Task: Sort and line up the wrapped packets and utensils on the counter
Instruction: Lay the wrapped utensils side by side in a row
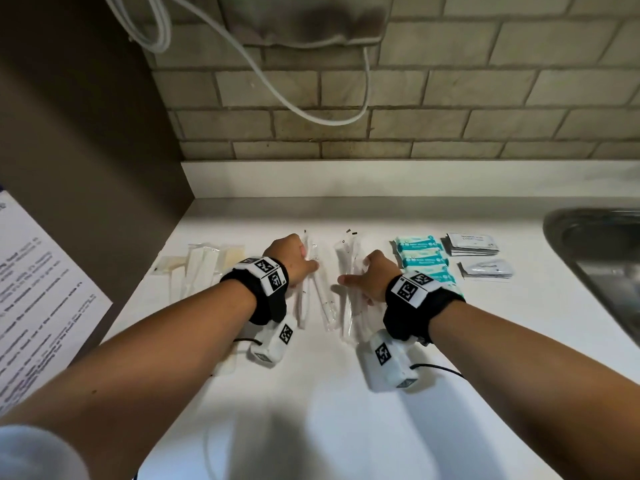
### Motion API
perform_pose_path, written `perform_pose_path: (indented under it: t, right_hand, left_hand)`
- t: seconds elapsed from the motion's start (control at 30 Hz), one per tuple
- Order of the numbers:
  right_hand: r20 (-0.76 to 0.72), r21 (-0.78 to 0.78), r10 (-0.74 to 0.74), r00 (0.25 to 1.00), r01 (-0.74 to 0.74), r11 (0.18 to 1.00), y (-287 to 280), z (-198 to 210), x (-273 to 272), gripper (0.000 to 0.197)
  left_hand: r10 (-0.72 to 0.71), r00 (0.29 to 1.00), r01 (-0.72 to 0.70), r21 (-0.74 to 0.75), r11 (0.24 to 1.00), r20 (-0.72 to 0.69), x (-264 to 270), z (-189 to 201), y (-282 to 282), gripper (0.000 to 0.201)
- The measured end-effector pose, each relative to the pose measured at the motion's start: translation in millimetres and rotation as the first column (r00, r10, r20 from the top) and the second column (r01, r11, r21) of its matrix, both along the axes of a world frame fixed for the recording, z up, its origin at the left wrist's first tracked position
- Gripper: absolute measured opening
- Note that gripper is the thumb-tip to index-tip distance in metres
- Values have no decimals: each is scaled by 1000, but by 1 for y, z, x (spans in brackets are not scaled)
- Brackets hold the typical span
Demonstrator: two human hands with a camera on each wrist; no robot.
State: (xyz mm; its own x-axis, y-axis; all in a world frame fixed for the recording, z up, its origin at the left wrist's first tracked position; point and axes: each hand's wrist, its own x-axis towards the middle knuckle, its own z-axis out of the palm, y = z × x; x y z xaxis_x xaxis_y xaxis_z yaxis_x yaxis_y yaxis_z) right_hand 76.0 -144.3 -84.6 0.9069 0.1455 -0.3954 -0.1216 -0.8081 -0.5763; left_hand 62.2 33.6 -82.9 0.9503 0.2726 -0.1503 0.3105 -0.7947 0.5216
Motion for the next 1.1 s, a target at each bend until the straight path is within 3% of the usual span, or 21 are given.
perform_pose_path:
  t: [0.17,0.3,0.43,0.53,0.63,0.87,1.1]
  right_hand:
    - [19,3,-18,1000,18,1000,1,-2,6,84]
    - [-20,121,-64,998,66,990,6,-3,13,68]
    - [-22,26,-4,1000,4,1000,-2,0,13,49]
    - [-6,-64,96,995,-96,993,-10,2,8,46]
    - [40,-82,160,986,-157,984,-13,2,2,45]
    - [47,-147,238,970,-229,962,-13,5,-11,46]
    - [105,-376,273,956,-215,901,-19,13,-11,35]
  left_hand:
    - [12,997,-4,109,994,-74,-3,1,12,37]
    - [-58,997,64,108,992,-59,-5,-1,3,43]
    - [-263,964,264,22,964,-42,-5,1,-17,25]
    - [-402,911,411,127,903,-91,-6,0,-33,35]
    - [-455,882,472,220,854,-126,-6,-3,-38,43]
    - [-401,908,418,193,888,-119,-5,2,-31,42]
    - [-323,937,345,216,913,-131,2,-3,-30,38]
